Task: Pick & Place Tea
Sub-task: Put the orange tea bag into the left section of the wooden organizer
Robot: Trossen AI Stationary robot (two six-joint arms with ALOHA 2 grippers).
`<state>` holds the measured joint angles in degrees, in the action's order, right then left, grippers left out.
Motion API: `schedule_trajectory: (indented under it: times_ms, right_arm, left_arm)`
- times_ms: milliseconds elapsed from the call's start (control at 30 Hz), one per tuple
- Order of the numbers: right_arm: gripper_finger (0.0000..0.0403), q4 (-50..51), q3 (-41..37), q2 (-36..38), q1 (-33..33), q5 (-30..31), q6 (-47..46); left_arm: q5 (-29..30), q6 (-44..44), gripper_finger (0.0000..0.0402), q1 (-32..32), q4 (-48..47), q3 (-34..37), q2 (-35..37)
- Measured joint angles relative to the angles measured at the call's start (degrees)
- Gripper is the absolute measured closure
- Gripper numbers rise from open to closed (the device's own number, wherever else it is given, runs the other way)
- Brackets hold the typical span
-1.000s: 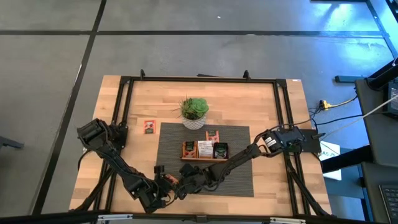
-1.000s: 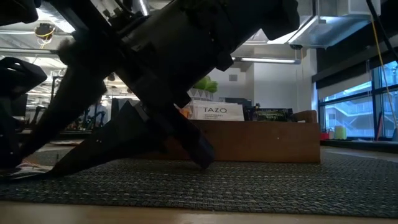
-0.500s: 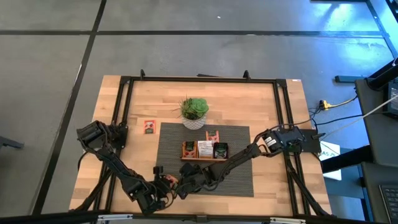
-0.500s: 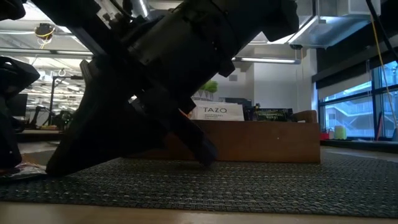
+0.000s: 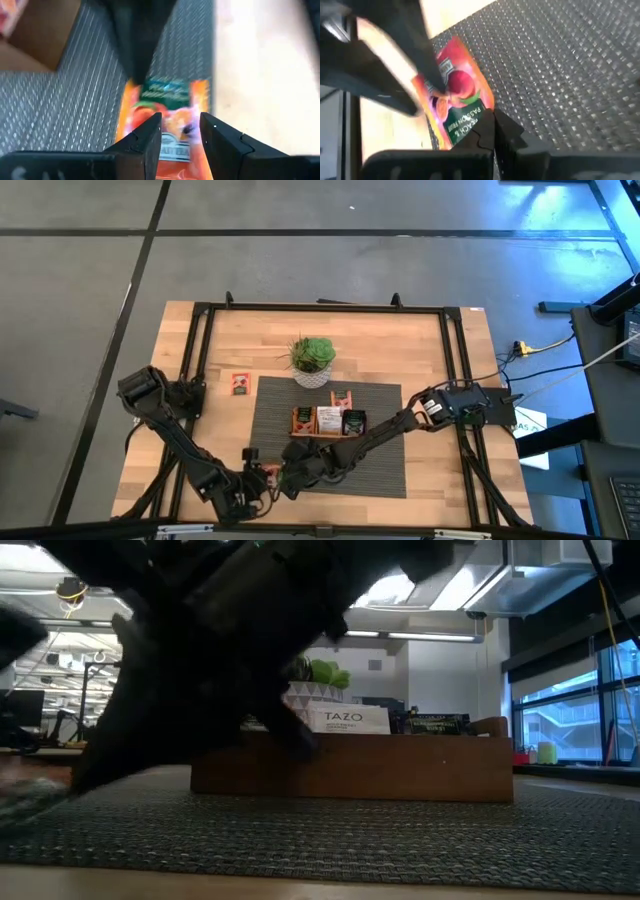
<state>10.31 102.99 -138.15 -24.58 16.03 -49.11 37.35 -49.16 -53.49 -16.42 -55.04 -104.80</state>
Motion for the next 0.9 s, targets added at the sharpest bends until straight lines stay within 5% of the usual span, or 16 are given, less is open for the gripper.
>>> schedule_trajectory:
  times_ms: [533, 900]
  right_arm:
    - [0.0402, 17.9, 12.1, 0.2, -0.7, 0.2, 21.4]
    - [0.0402, 18.4, 12.5, 0.3, -2.1, 0.0, 28.9]
  left_arm:
    - [0.1, 16.2, 0.0272, 0.4, 10.7, -0.2, 7.2]
    - [3.4, 16.5, 0.0272, 0.7, 15.9, -0.3, 7.3]
